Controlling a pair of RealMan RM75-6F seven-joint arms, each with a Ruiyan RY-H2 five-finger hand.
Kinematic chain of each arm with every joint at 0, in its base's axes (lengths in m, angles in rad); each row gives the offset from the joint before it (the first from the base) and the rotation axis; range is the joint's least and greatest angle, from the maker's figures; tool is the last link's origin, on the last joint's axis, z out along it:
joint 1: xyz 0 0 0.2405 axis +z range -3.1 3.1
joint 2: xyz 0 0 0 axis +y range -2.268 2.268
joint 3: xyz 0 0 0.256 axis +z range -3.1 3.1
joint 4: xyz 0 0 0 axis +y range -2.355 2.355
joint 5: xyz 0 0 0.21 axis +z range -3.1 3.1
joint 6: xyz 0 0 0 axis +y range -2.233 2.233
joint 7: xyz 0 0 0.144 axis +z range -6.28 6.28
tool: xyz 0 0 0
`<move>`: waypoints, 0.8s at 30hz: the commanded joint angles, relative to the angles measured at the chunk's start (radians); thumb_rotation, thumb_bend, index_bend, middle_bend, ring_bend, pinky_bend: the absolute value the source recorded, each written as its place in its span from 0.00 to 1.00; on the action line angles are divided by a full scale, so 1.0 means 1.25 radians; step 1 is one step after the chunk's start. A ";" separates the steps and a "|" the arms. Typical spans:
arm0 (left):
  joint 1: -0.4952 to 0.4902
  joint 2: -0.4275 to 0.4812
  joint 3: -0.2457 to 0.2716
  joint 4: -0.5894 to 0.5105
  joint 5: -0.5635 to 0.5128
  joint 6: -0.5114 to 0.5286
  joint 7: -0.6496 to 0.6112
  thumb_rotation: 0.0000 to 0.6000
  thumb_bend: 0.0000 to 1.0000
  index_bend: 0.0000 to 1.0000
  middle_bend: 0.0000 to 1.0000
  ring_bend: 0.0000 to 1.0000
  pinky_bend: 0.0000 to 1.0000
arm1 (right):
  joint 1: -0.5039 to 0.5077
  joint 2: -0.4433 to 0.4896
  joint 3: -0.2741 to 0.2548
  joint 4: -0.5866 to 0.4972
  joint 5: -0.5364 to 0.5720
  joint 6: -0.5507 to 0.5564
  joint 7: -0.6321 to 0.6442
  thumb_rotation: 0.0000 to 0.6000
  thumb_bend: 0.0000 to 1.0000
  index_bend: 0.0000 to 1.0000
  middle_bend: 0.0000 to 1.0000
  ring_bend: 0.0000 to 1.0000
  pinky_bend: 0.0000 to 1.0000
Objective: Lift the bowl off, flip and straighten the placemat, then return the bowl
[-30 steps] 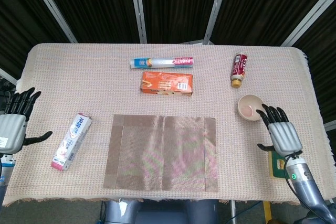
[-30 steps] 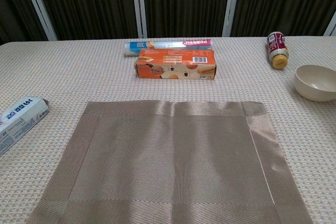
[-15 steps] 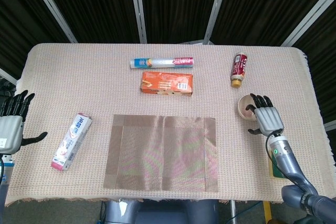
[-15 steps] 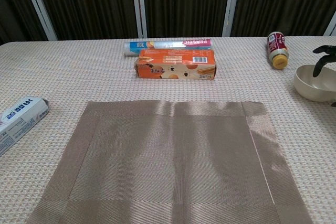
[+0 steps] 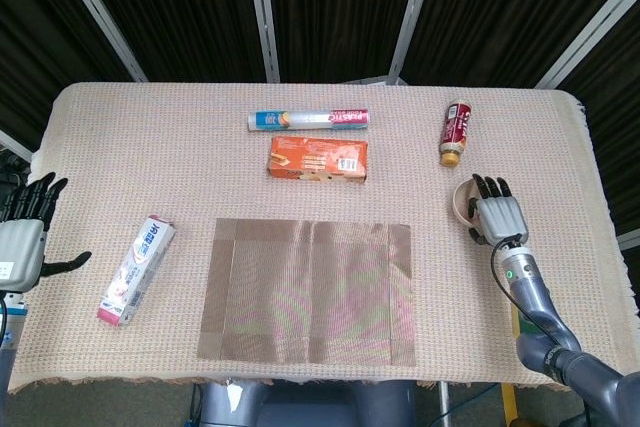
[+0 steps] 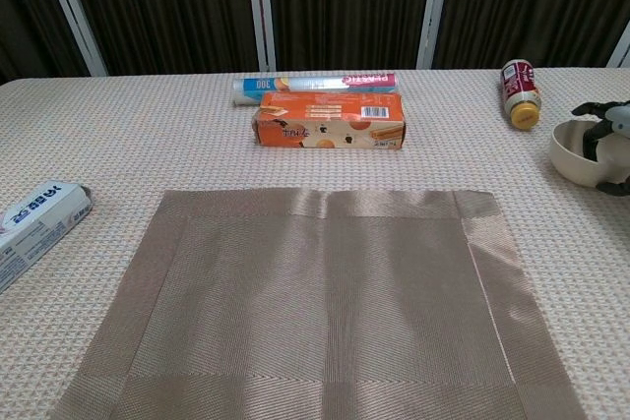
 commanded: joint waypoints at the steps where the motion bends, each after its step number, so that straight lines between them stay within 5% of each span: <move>1: 0.002 -0.002 -0.003 0.001 0.003 -0.001 0.003 1.00 0.00 0.00 0.00 0.00 0.00 | -0.003 -0.020 -0.010 0.032 -0.030 0.038 0.038 1.00 0.36 0.61 0.00 0.00 0.00; 10: 0.011 -0.002 -0.011 -0.006 0.017 -0.012 0.003 1.00 0.00 0.00 0.00 0.00 0.00 | -0.023 -0.002 -0.050 0.037 -0.138 0.183 0.137 1.00 0.39 0.62 0.03 0.00 0.00; 17: 0.015 0.006 -0.013 -0.010 0.029 -0.022 -0.010 1.00 0.00 0.00 0.00 0.00 0.00 | -0.034 0.085 -0.098 -0.131 -0.264 0.320 0.144 1.00 0.39 0.63 0.05 0.00 0.00; 24: 0.019 0.010 -0.014 -0.010 0.040 -0.031 -0.020 1.00 0.00 0.00 0.00 0.00 0.00 | 0.010 0.154 -0.167 -0.321 -0.424 0.338 0.044 1.00 0.39 0.63 0.05 0.00 0.00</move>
